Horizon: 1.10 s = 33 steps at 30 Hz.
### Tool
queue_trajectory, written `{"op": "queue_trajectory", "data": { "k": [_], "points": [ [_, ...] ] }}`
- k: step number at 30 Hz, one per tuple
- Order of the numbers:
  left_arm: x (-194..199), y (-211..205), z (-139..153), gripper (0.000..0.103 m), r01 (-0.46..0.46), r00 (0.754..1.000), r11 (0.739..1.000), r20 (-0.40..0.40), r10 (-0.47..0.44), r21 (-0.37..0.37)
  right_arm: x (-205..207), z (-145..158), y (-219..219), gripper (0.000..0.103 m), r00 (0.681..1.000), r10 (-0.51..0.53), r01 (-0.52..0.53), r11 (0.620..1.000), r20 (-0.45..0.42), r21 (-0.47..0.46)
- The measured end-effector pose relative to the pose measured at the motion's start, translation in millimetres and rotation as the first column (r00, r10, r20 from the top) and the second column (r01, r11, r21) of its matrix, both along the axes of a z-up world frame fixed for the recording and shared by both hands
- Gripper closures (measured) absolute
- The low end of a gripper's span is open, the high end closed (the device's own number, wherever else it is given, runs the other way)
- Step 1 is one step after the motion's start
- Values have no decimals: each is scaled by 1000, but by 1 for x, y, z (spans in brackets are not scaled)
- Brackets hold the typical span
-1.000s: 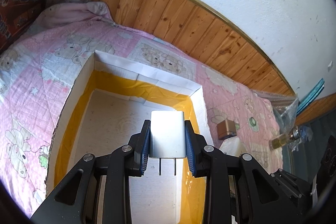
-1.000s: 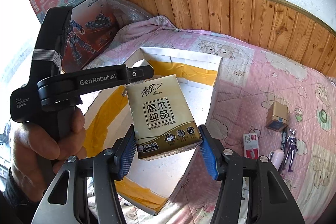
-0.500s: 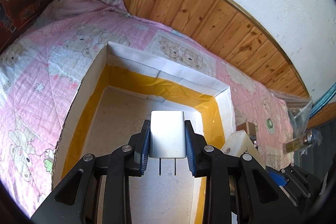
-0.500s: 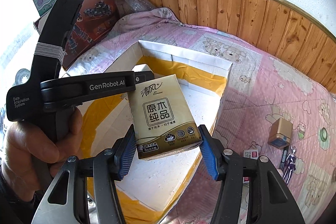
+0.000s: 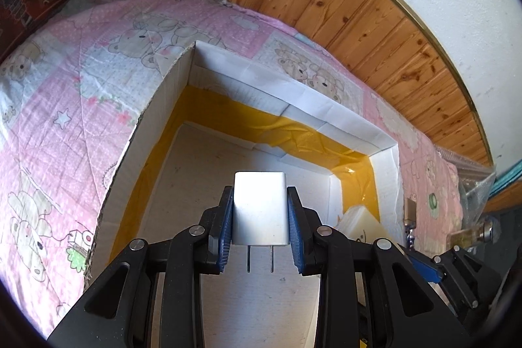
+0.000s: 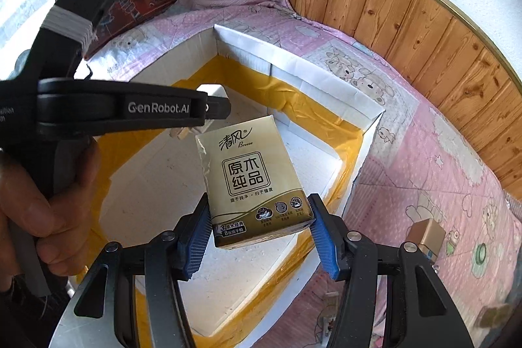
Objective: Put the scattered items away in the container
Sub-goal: 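Carry the charger and tissue pack over the white box with both tools, then open both tools to drop the charger and tissue pack into the box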
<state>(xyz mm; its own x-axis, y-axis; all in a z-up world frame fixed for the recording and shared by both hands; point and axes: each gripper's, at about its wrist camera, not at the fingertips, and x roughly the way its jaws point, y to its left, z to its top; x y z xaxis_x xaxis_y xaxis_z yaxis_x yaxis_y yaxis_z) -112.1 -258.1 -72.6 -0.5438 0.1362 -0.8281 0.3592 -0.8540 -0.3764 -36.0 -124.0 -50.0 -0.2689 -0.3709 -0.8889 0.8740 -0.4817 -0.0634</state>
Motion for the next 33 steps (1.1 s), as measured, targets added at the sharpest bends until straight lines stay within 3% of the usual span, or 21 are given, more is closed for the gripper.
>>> {"op": "queue_trajectory", "data": {
  "k": [10,23,29,33],
  "points": [
    [-15,4,-21,72,13,998,1000,65,-13,-7,-16,-21,-29,45,994,100,-89,981,-54,171],
    [-28,2,-42,71,-10,992,1000,130,10,-5,-28,-44,-61,45,979,193,-164,931,-58,325],
    [-30,-3,-49,71,-22,988,1000,150,23,-3,-32,-52,-71,45,978,206,-178,916,-41,360],
    [-33,-5,-54,71,-33,988,998,151,26,46,-36,-56,-75,45,981,194,-171,915,-27,366]
  ]
}}
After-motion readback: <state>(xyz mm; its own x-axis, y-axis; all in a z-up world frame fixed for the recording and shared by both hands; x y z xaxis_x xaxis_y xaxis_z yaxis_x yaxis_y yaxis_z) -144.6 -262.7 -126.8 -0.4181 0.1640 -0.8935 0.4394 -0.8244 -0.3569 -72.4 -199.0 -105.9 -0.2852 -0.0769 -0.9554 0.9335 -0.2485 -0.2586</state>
